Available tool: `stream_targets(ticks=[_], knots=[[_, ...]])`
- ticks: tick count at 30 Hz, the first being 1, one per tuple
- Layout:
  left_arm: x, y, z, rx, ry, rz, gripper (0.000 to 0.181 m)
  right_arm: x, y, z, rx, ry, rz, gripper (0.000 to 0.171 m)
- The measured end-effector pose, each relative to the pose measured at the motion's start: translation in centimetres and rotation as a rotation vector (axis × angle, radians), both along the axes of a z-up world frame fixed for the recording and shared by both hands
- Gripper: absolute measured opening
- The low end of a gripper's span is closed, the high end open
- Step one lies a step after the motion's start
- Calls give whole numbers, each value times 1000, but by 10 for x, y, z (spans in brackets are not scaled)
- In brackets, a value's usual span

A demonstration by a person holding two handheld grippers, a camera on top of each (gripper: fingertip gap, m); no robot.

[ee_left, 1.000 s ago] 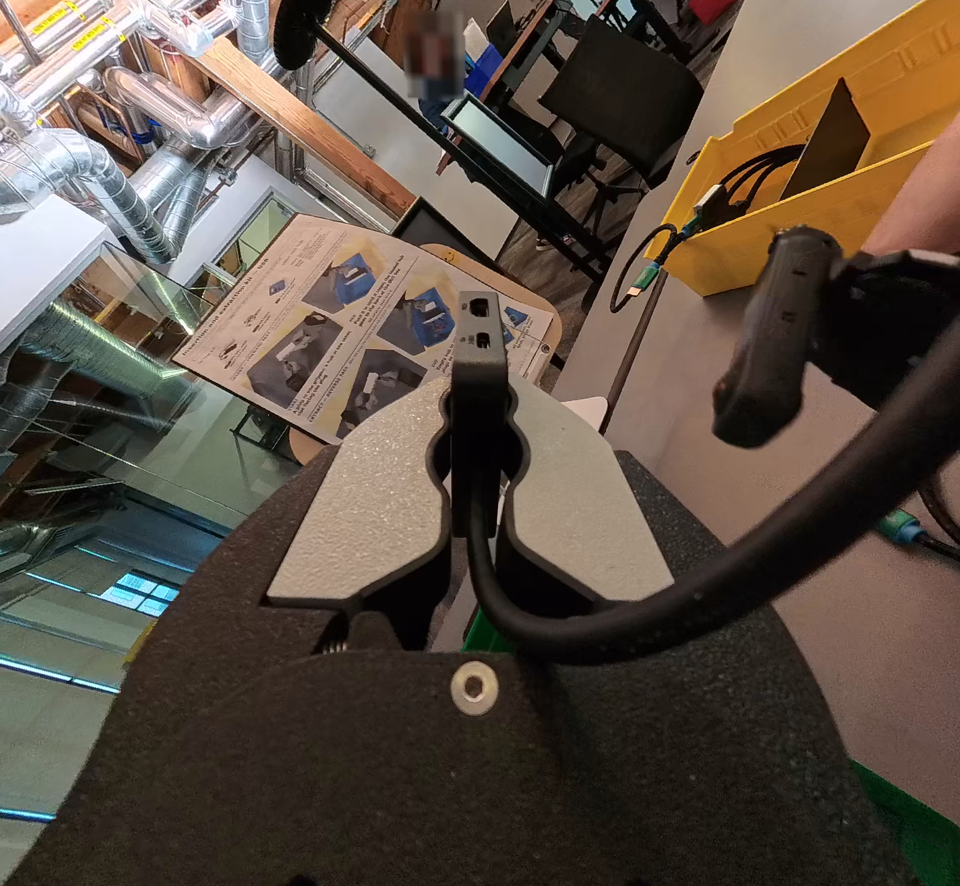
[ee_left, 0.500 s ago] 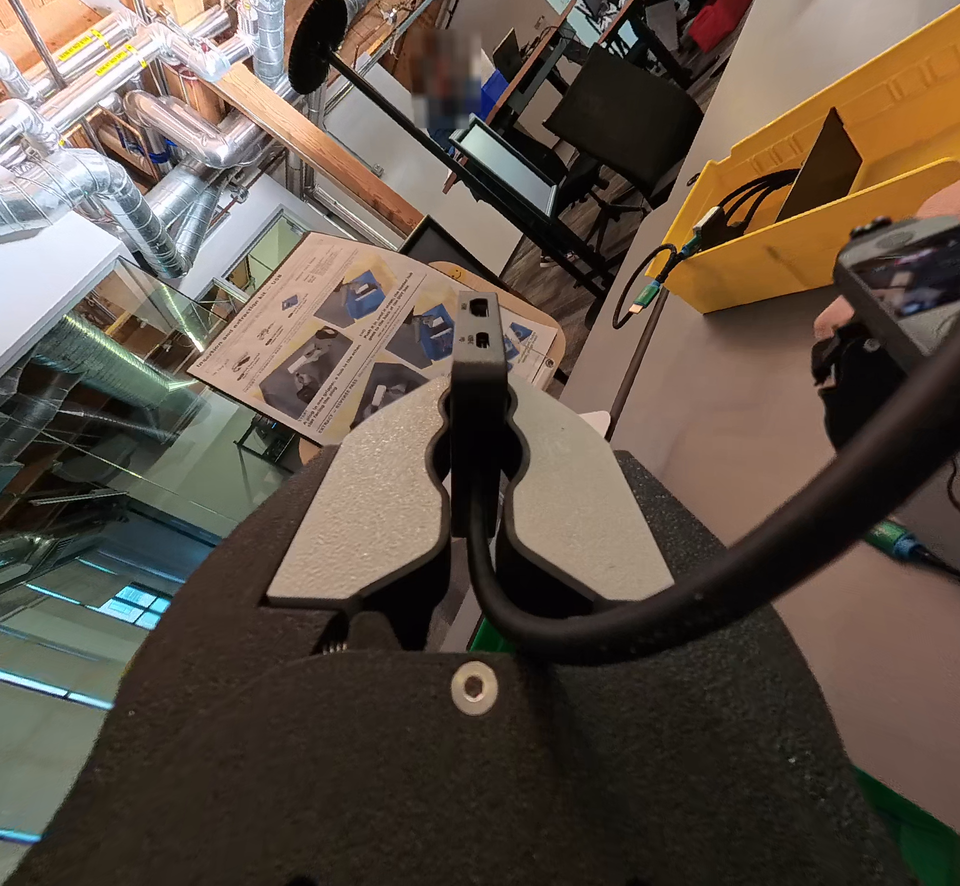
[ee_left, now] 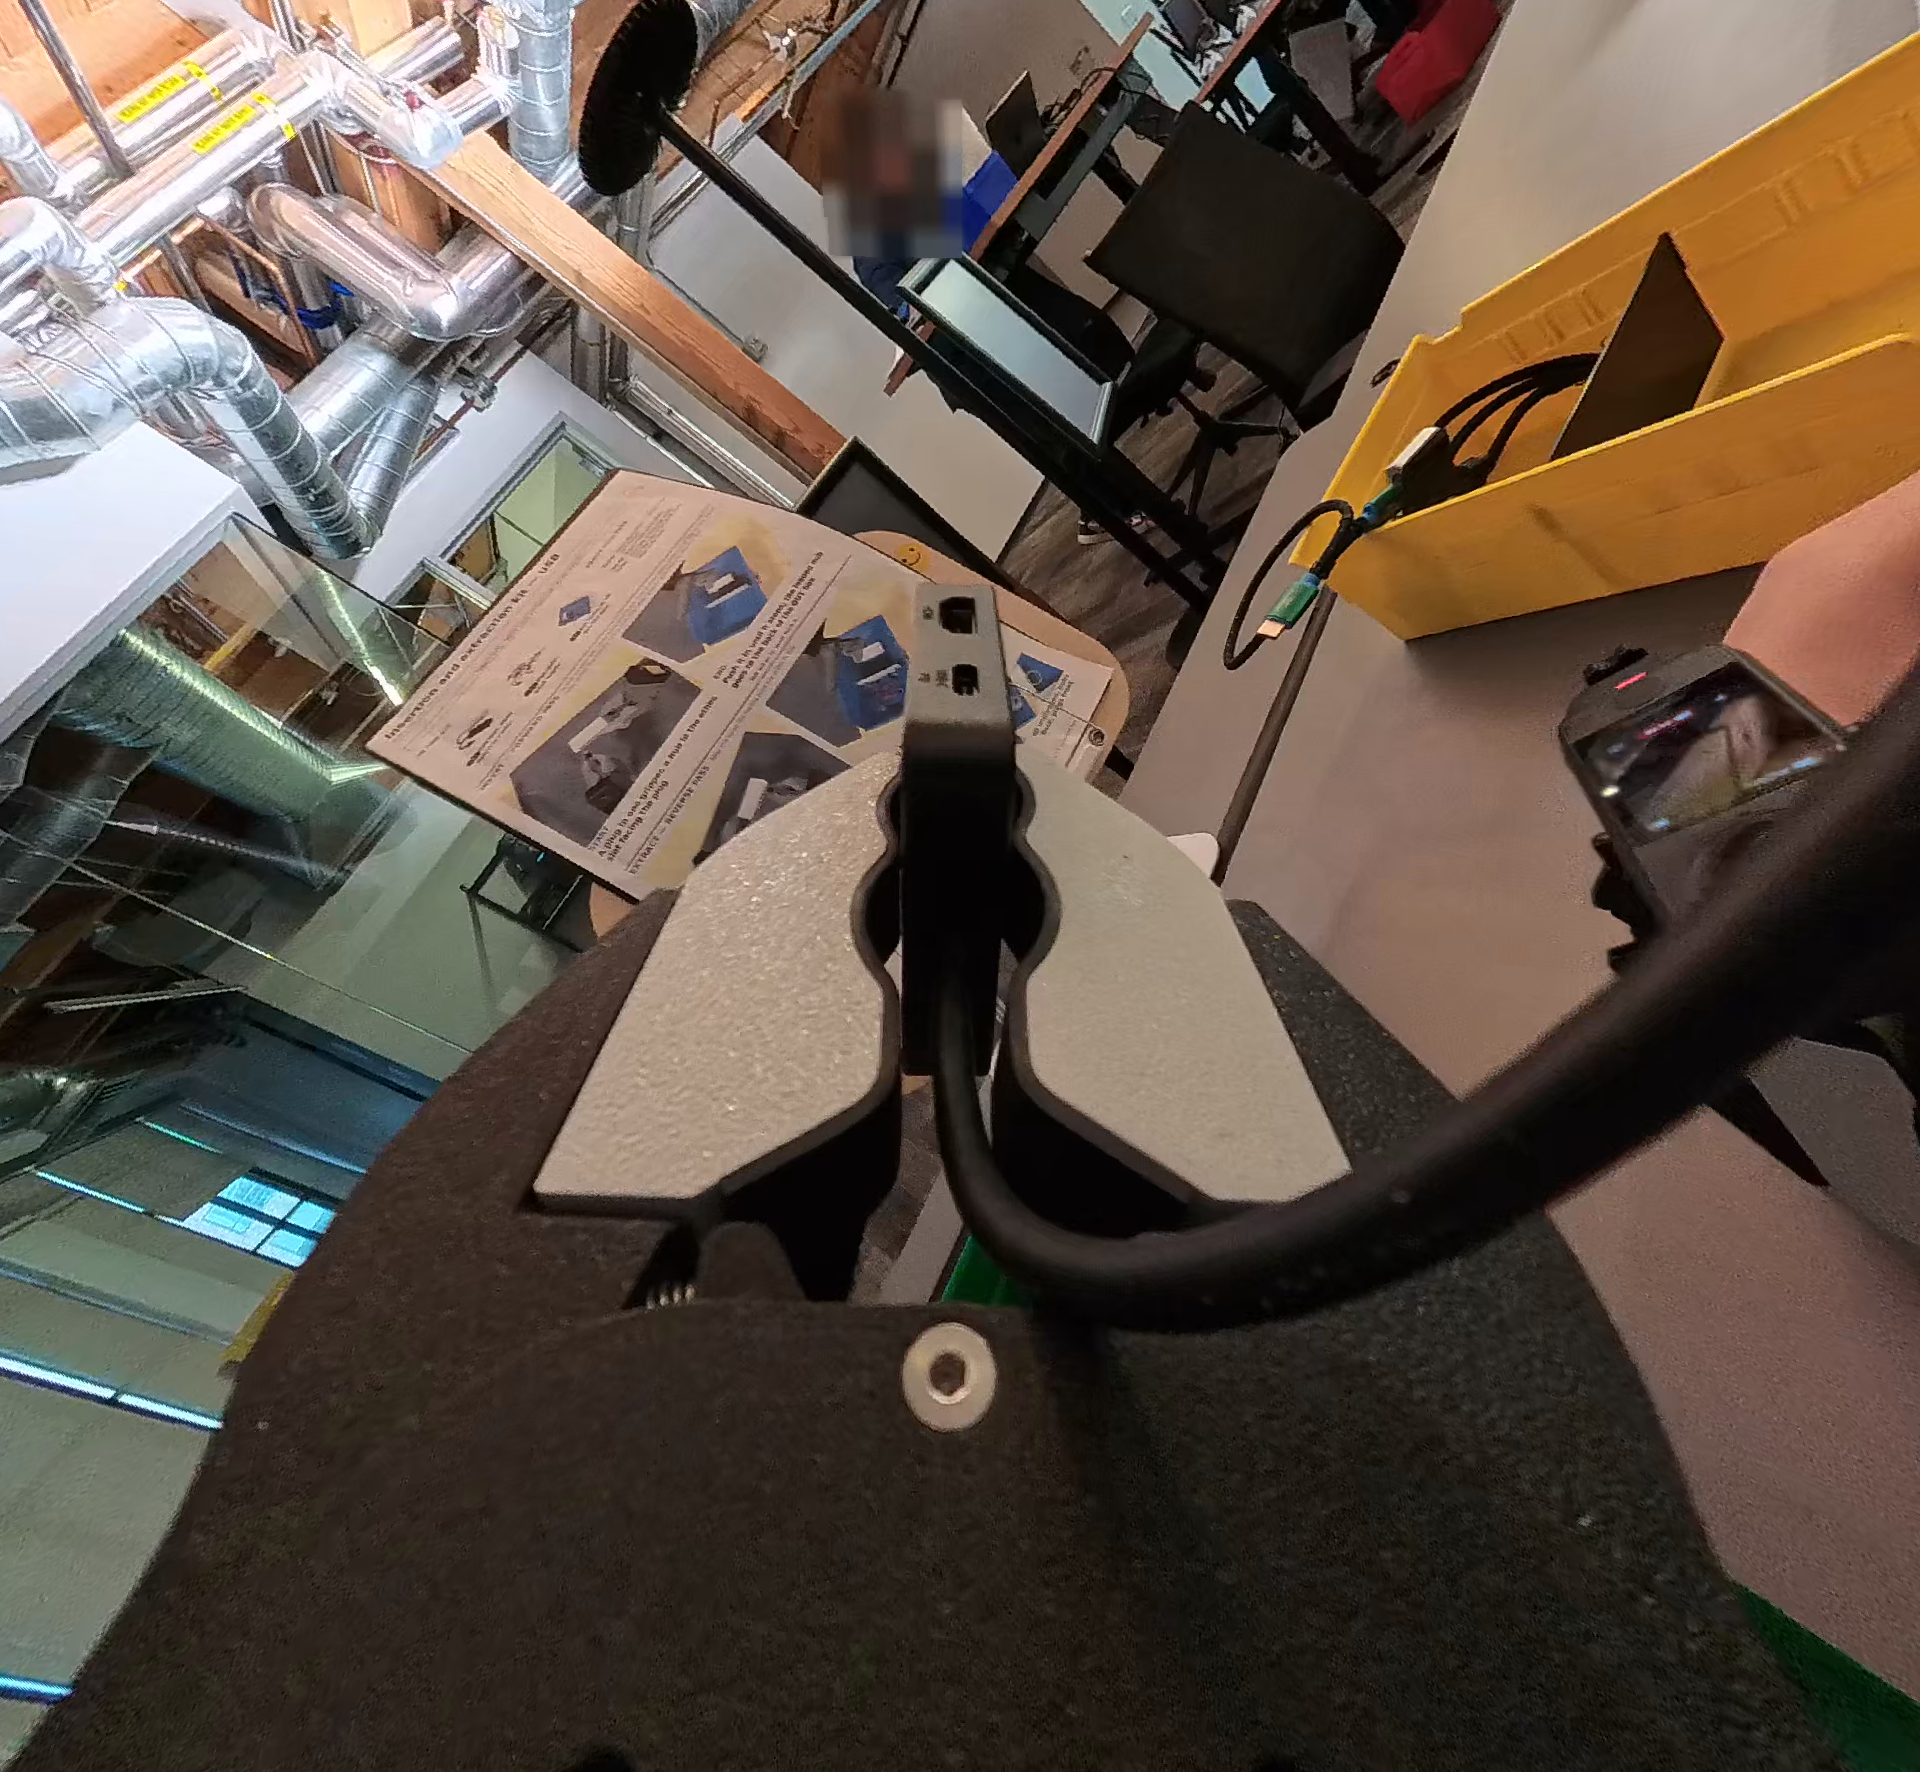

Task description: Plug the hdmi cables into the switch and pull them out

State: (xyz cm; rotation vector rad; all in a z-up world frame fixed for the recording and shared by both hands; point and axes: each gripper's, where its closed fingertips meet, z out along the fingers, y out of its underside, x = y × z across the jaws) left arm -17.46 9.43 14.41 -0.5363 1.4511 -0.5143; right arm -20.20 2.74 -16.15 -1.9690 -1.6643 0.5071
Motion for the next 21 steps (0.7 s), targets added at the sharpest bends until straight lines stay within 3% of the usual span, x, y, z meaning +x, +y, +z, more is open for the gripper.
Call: stream_targets(ticks=[4,13,21], knots=[[-4,-1,5,-9,-23,-14,13,0,-4,-1,44,-68,43,13],[-3,1,2,1,-10,4,14,0,-4,0,40,-72,3,14],[-6,11,1,-15,-5,33,14,21,-1,0,193,-387,-251,11]])
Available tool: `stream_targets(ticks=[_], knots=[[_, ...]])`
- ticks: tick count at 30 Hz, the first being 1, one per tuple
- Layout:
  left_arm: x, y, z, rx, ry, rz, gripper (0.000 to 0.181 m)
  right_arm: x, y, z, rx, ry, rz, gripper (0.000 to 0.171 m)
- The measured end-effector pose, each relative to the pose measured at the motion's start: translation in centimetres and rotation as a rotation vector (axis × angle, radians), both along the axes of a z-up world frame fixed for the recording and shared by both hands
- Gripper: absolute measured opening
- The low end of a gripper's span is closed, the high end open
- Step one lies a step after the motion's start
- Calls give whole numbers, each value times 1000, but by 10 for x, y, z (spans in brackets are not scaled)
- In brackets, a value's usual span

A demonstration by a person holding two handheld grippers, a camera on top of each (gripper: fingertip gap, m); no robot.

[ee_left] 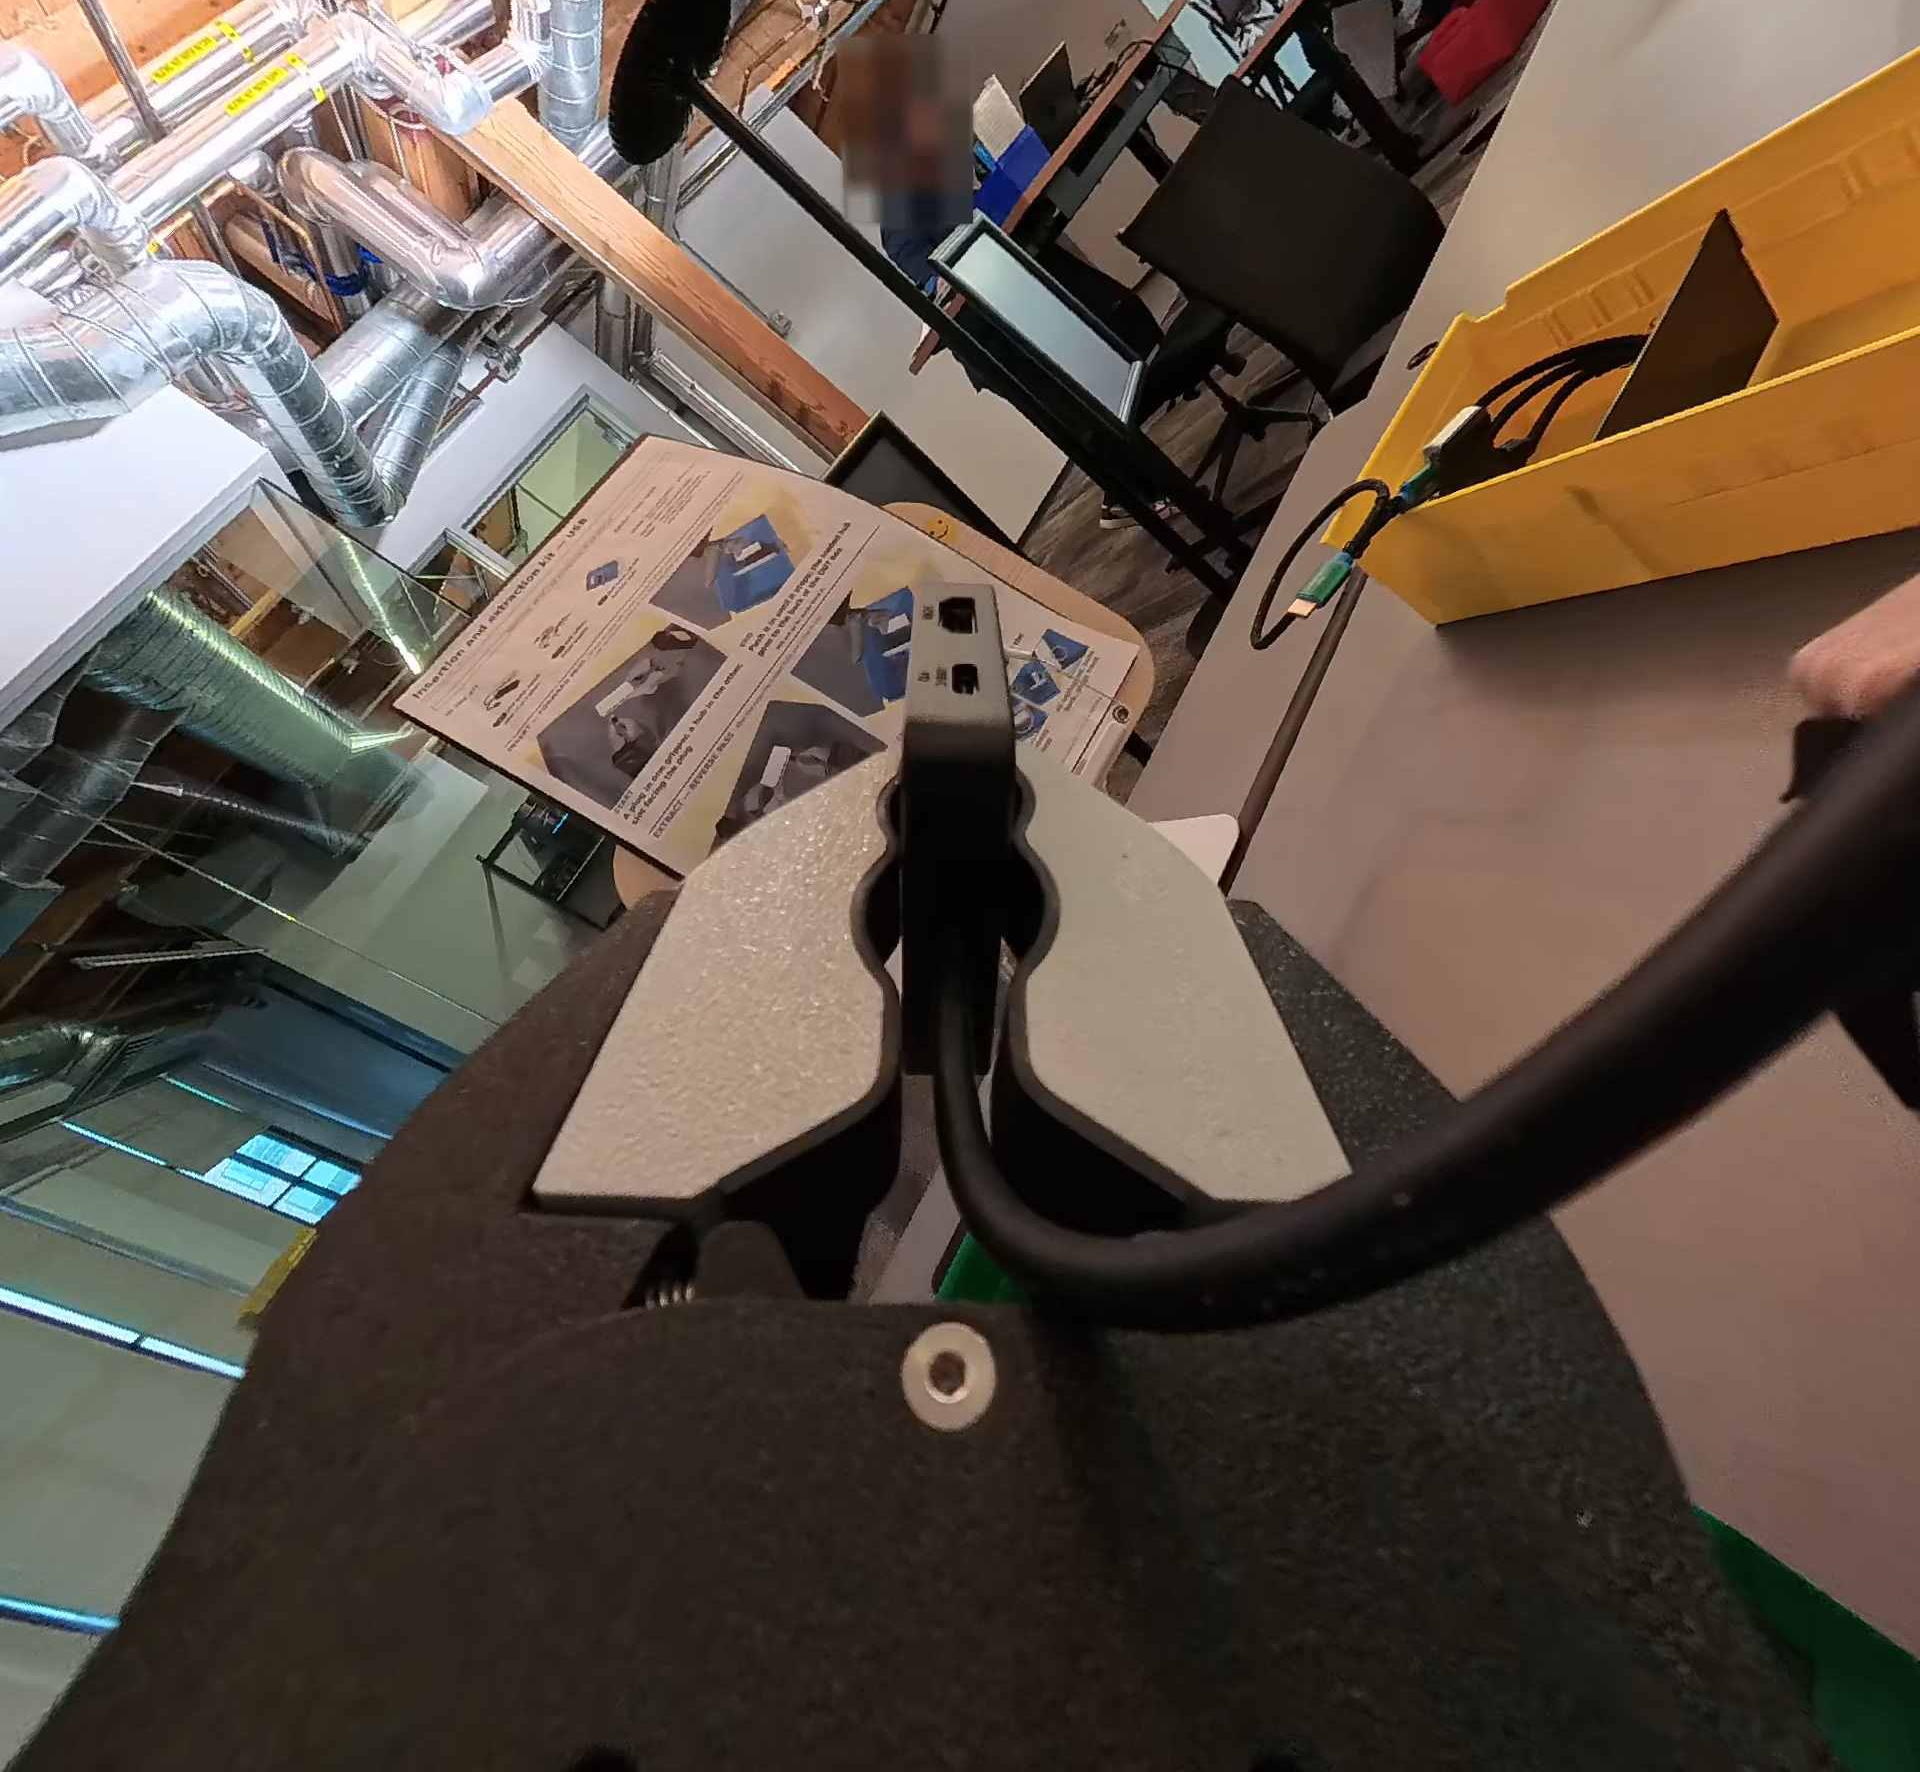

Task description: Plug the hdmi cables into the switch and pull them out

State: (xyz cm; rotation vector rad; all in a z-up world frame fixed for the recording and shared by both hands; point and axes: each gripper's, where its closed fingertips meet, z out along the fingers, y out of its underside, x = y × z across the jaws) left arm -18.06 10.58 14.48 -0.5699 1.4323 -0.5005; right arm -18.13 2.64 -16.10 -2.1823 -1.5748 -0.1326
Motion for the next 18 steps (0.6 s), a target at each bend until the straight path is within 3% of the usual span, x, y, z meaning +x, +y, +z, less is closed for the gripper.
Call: stream_targets(ticks=[18], knots=[[4,0,-5,9,27,9,14,2,-1,-1,24,-51,-50,11]])
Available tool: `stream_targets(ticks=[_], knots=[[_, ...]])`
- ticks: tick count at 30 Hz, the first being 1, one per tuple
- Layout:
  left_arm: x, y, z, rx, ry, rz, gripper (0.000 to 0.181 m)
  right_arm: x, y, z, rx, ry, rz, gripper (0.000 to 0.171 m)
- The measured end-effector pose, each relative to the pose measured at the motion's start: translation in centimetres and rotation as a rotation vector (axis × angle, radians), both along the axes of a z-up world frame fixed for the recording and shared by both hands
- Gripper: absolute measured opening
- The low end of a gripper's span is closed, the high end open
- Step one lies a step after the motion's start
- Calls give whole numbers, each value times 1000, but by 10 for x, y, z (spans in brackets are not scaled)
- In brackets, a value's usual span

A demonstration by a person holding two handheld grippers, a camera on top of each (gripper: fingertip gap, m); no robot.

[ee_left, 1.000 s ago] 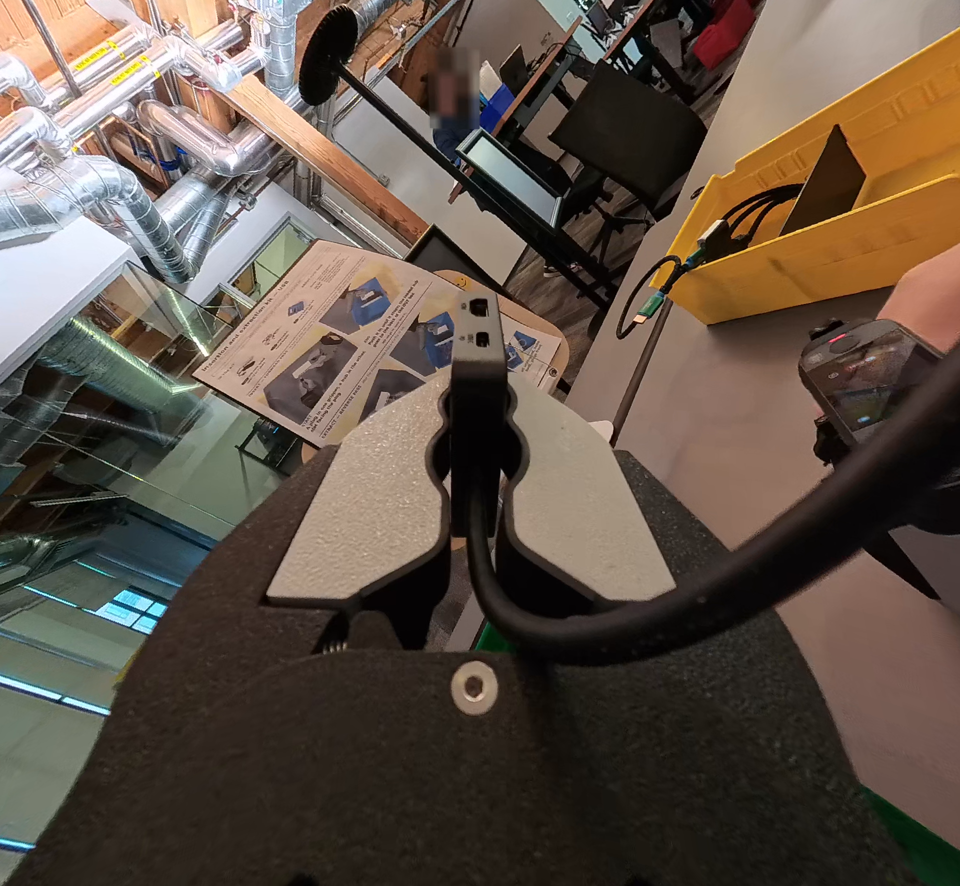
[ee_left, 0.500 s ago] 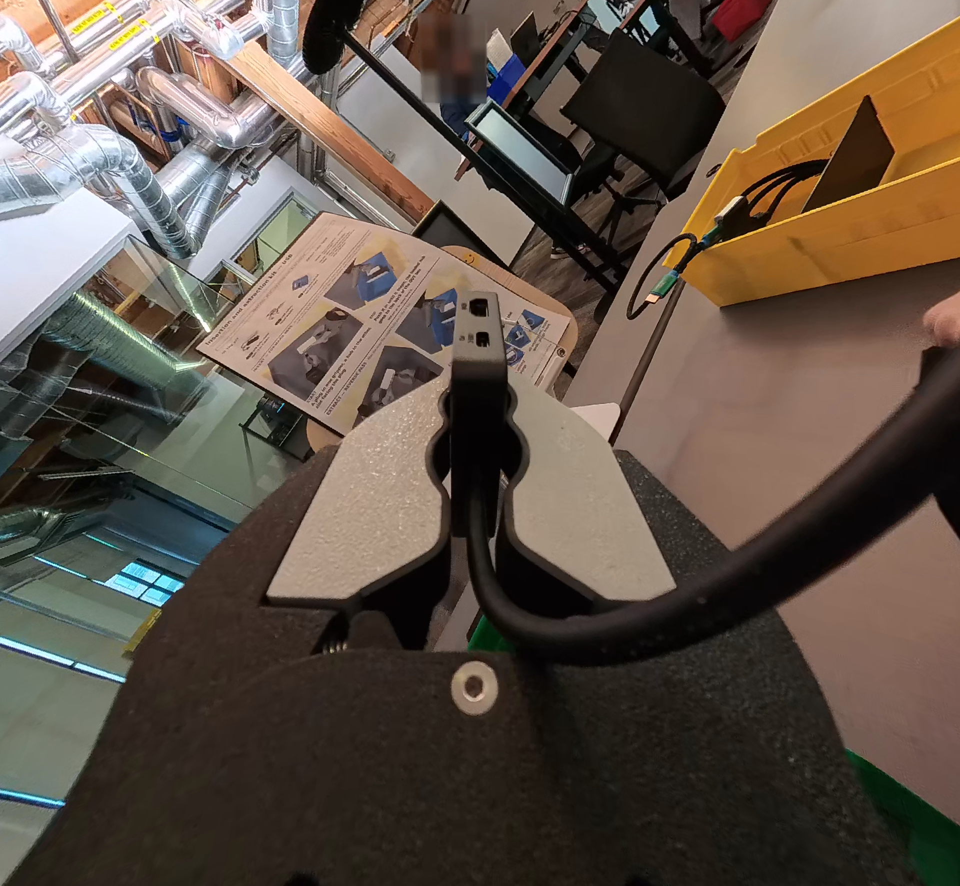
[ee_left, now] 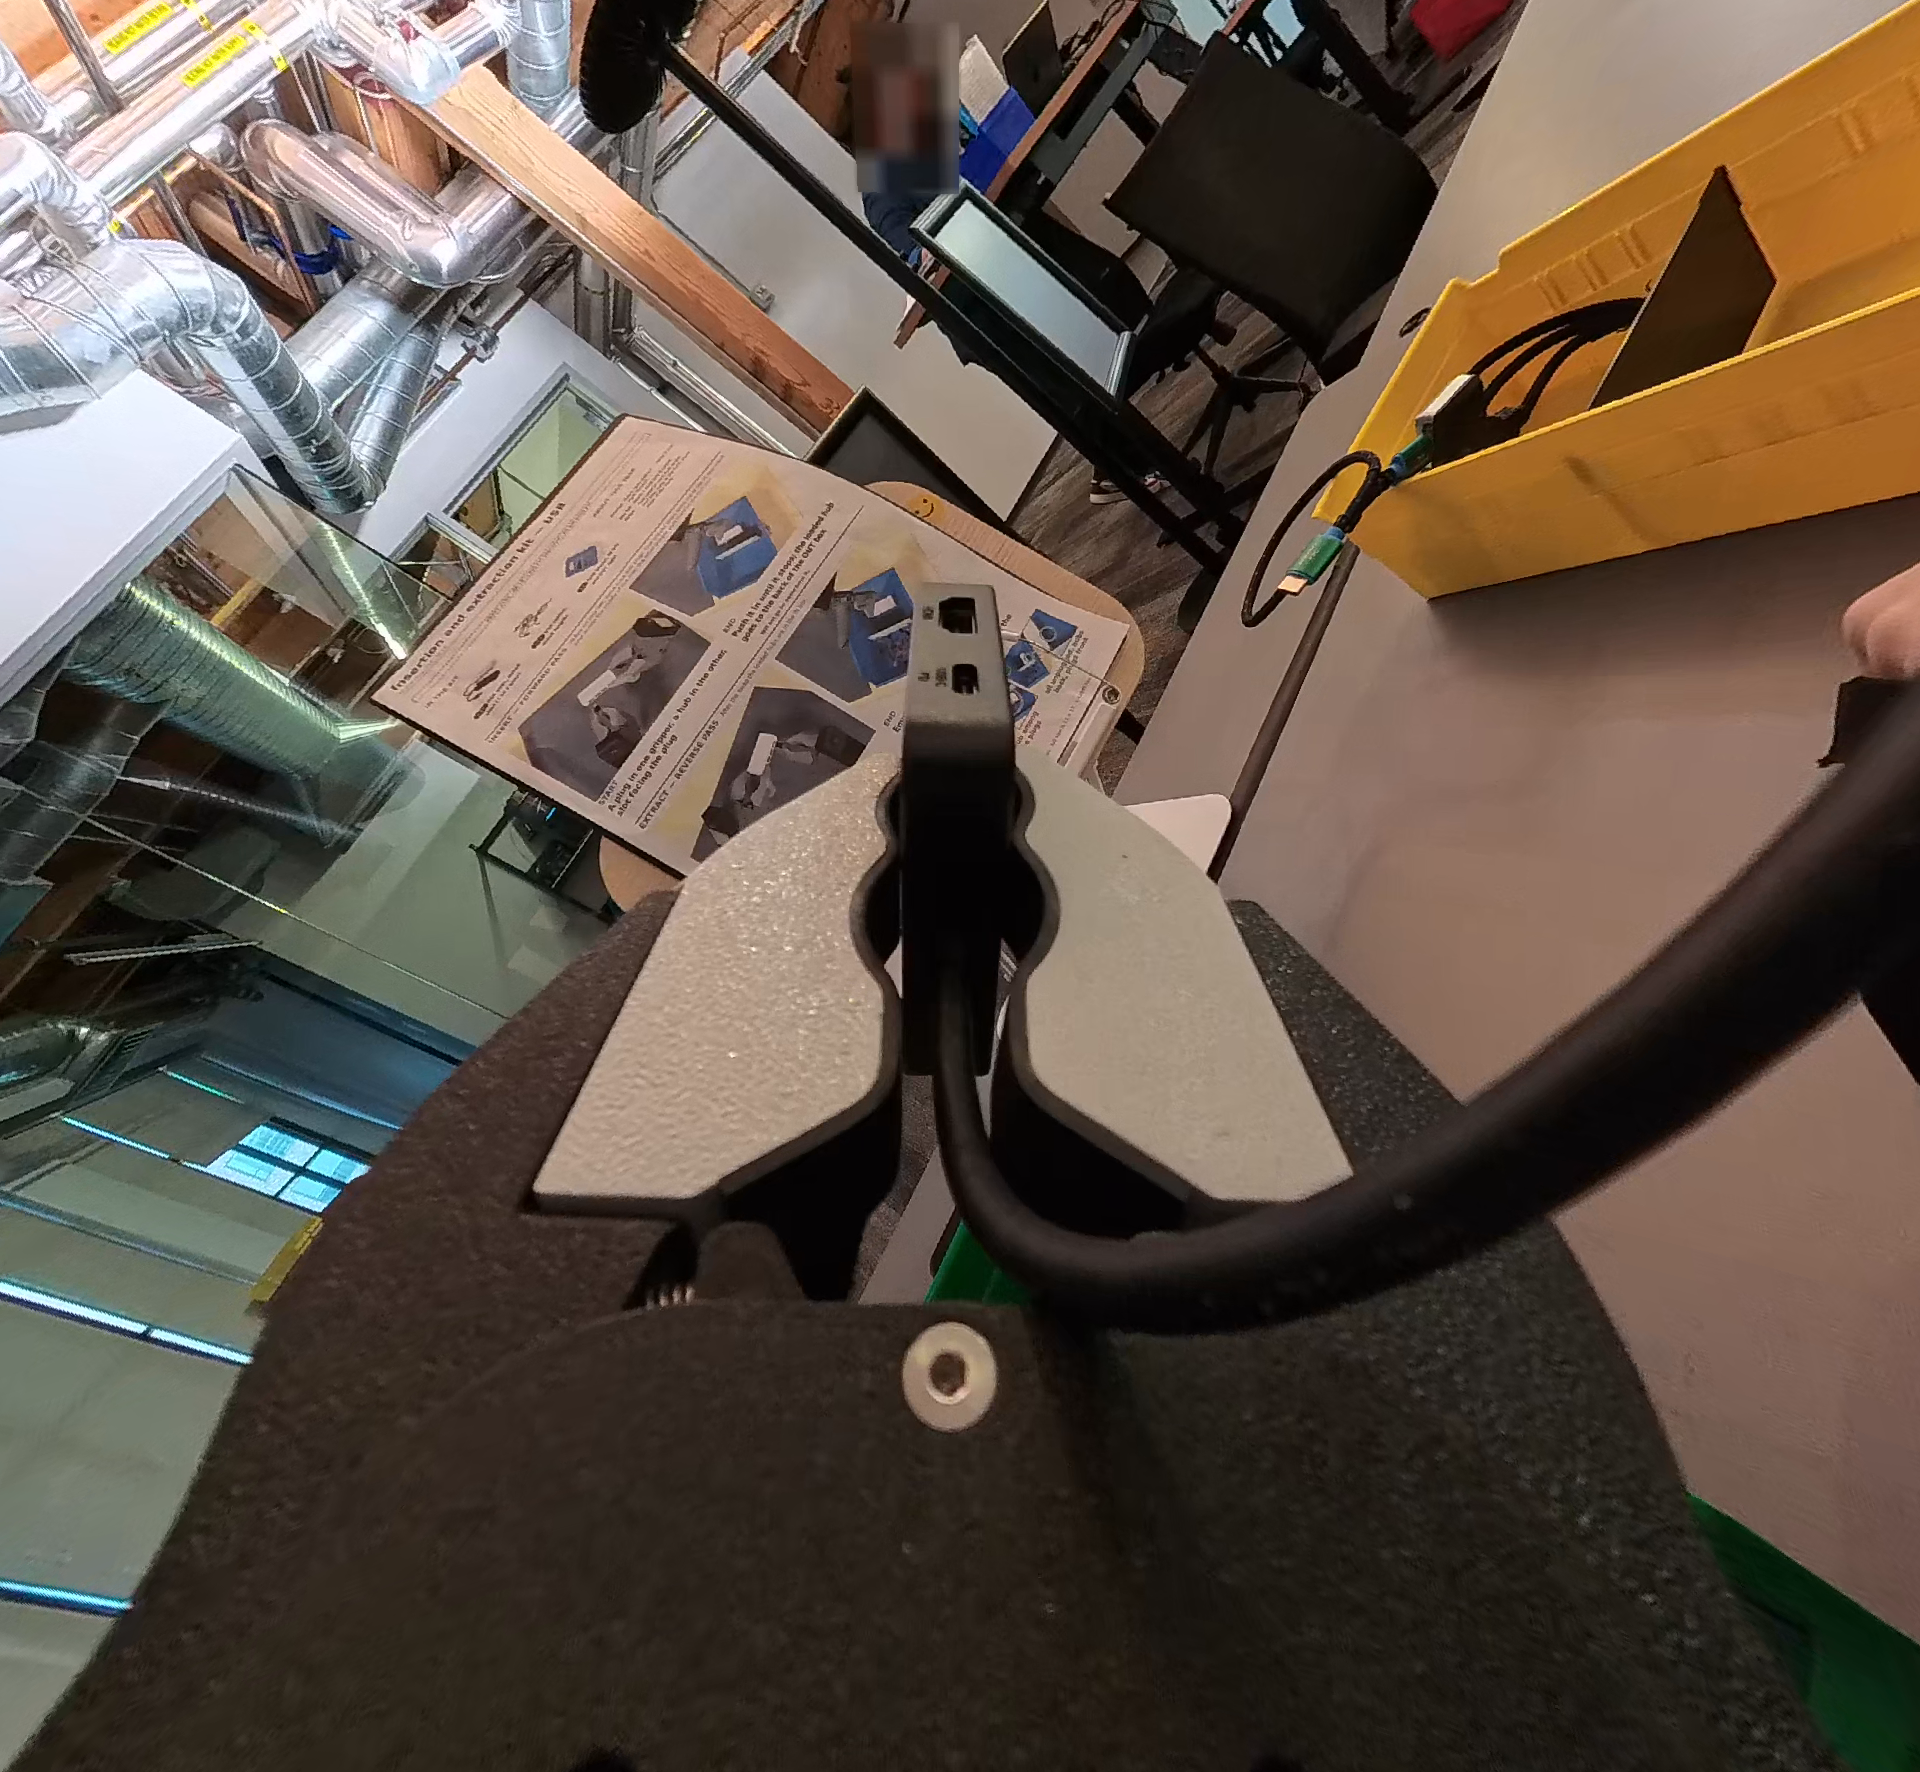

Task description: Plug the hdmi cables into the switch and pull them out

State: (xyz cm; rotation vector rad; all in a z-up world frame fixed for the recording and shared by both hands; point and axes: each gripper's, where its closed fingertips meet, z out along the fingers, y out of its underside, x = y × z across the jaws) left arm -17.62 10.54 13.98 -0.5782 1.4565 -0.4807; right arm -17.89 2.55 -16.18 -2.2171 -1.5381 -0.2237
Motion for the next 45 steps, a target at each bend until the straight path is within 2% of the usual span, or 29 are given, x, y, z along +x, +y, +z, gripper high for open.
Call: stream_targets(ticks=[7,10,14,19,23,28,32,45], knots=[[0,4,-1,1,-4,9,14,10,4,11,31,1,-13,11],[-1,8,2,7,-34,20,14,32,11,41,82,79,-72,11],[4,8,-1,40,-39,26,14,84,17,93,173,238,-228,10],[34,13,-18,80,18,117,13,143,6,141,228,422,-501,10],[68,9,-45,221,77,187,14,164,-13,171,279,451,-600,10],[102,-13,-77,394,128,185,14,160,-45,169,132,467,-662,10],[116,-34,-97,448,164,125,14,162,-56,163,78,405,-707,11],[137,-61,-143,477,295,45,13,154,-67,145,-53,374,-708,11]])
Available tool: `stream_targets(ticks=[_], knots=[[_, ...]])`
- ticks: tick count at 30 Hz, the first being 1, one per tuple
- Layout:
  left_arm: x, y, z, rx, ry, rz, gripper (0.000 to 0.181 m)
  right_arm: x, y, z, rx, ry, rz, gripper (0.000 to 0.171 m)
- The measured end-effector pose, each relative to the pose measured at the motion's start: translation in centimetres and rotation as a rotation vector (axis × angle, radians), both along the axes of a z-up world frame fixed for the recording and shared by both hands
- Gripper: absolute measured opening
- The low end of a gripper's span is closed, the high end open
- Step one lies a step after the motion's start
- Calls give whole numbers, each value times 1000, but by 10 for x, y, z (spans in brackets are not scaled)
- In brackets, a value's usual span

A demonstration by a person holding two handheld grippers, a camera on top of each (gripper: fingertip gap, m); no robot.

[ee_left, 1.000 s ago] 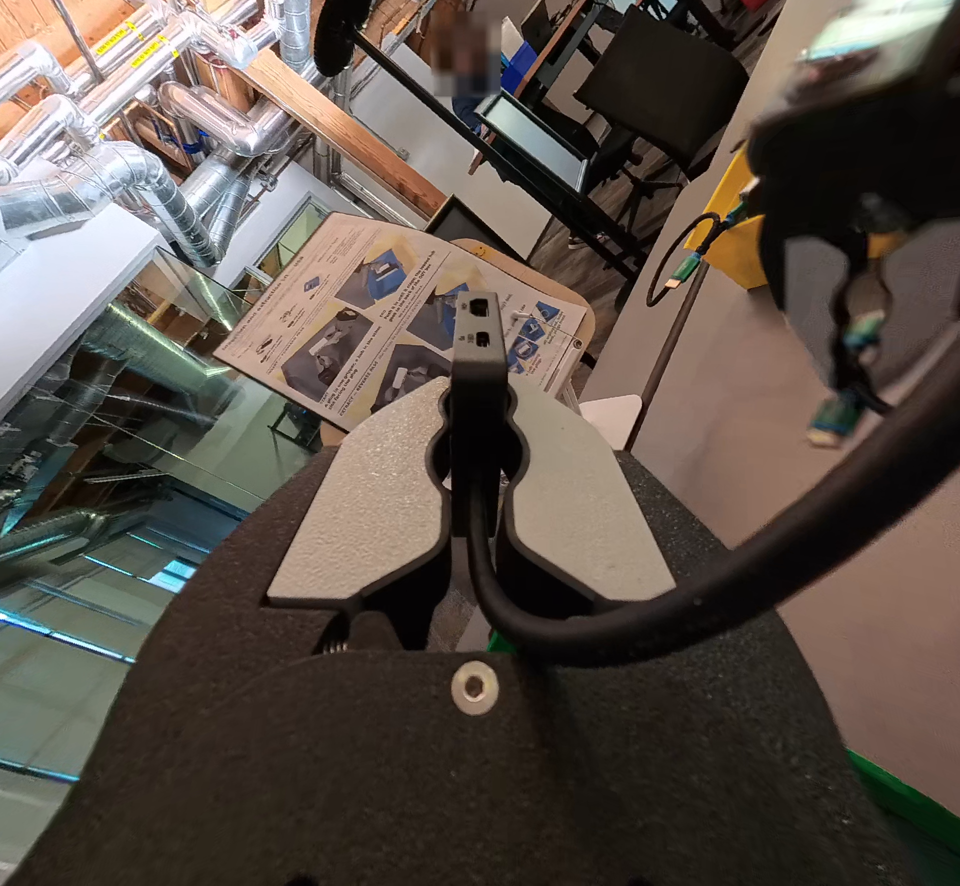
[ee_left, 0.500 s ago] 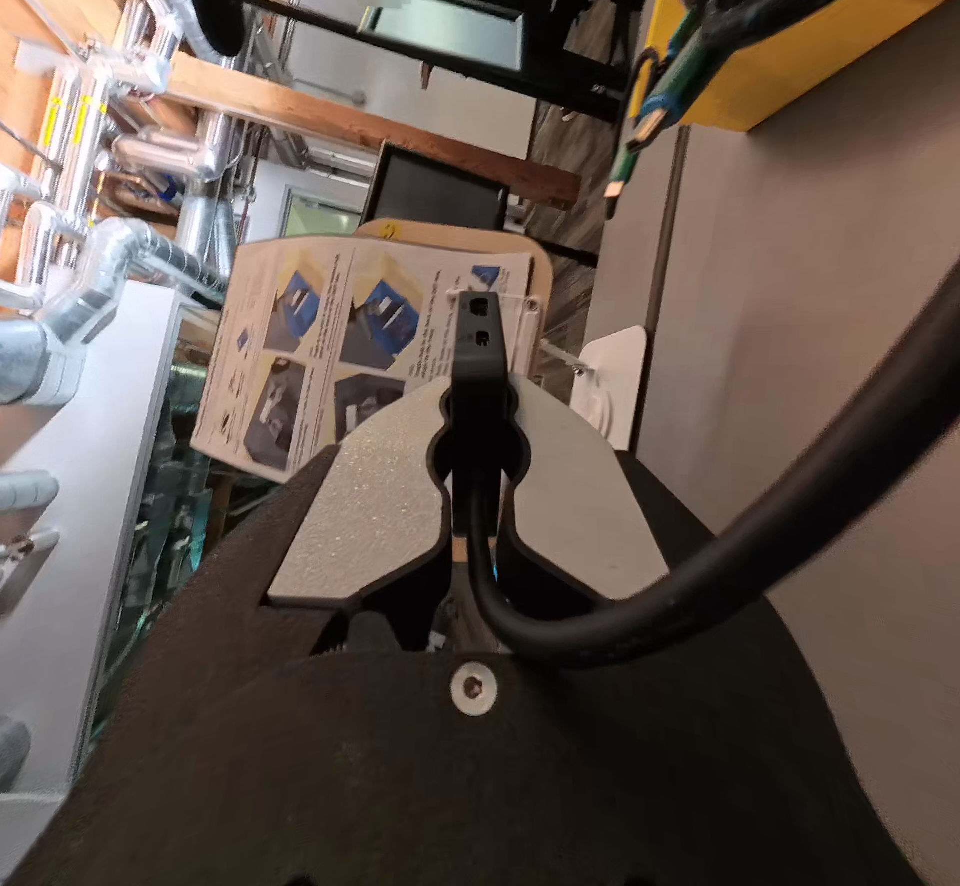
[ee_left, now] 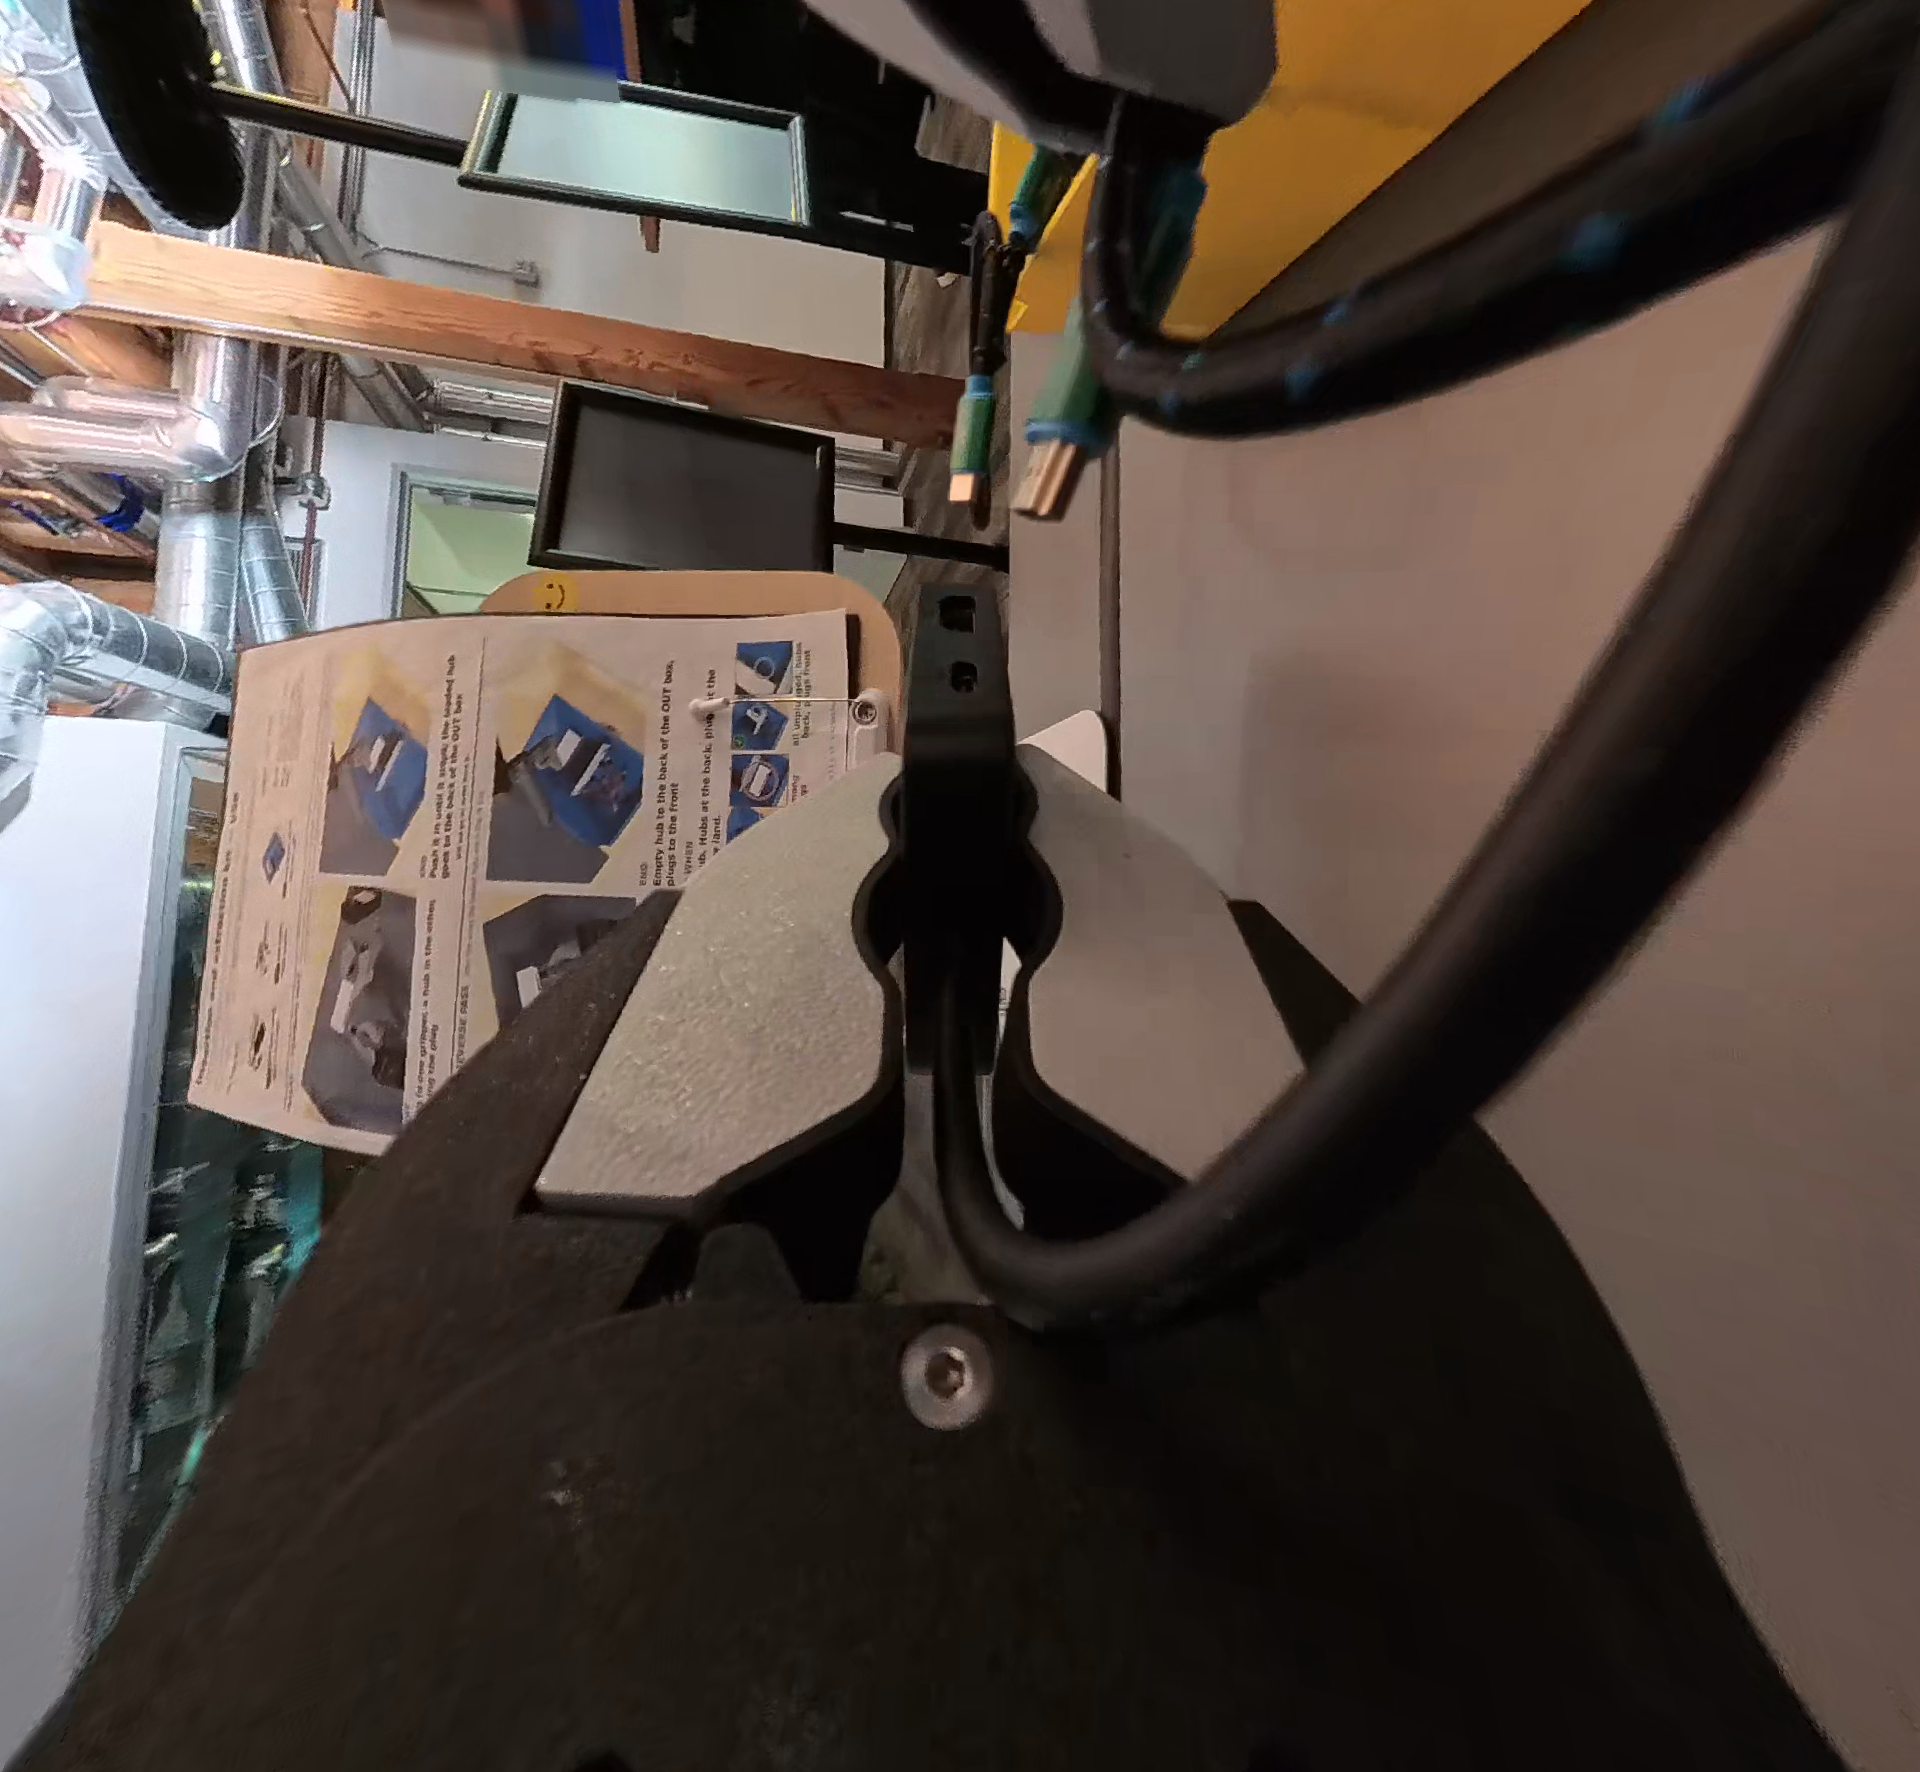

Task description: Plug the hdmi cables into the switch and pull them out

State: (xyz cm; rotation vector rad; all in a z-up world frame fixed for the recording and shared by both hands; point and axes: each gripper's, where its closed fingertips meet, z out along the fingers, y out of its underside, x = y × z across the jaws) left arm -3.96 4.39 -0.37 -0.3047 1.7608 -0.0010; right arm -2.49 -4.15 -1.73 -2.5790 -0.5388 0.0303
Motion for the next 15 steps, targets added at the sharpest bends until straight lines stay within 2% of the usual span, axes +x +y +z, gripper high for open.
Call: stream_targets(ticks=[15], knots=[[7,-7,-13,205,10,35,13,8,6,-14,-45,14,-27,11]])
